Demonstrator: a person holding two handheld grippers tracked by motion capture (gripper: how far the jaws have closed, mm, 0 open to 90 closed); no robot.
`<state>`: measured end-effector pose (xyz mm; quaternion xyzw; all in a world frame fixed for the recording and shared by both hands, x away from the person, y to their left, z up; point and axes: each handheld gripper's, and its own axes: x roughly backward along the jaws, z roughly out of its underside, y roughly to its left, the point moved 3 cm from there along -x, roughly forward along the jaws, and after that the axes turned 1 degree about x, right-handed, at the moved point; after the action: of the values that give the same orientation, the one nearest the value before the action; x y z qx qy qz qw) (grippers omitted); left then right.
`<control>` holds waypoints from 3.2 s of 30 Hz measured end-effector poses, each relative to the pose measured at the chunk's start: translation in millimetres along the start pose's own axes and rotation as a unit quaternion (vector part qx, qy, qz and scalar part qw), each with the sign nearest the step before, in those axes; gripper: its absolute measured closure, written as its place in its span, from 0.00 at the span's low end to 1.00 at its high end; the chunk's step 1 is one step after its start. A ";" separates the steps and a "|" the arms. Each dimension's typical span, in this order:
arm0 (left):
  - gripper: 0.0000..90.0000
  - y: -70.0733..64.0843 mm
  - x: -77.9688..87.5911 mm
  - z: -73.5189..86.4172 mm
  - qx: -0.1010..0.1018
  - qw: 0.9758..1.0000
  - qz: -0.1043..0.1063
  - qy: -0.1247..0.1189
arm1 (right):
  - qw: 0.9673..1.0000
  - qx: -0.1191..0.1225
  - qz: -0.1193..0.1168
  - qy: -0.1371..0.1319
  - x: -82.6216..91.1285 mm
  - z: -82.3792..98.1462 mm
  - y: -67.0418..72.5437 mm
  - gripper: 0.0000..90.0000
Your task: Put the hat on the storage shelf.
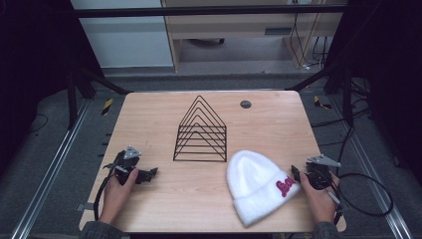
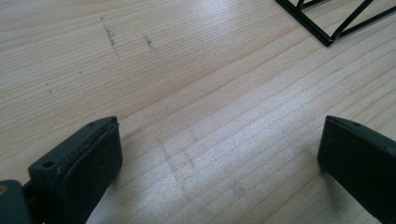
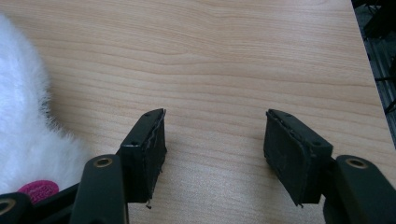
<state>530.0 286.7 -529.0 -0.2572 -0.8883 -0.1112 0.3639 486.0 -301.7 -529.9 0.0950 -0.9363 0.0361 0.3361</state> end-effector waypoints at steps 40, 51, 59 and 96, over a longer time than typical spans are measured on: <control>0.00 0.0 -0.1 -0.2 0.001 1.000 0.000 -0.001 | 0.982 0.124 -0.109 0.087 -22.9 -102.3 65.3 0.33; 0.00 0.0 -0.2 -0.2 0.001 1.000 0.000 -0.001 | 0.969 0.154 -0.162 0.107 -32.9 -104.5 104.1 0.37; 0.00 0.1 -0.3 -0.2 0.001 1.000 0.000 -0.001 | 0.964 0.155 -0.172 0.130 -49.9 -91.3 122.4 0.37; 0.05 -17.7 27.0 -22.5 -0.022 0.999 -0.014 -0.039 | 0.970 0.131 -0.191 -0.078 86.1 -109.8 106.1 0.92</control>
<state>517.5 273.3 -494.3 -0.2564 -0.9027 -0.1259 0.3219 467.8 -196.6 -390.8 0.3176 -0.9114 0.0860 0.2472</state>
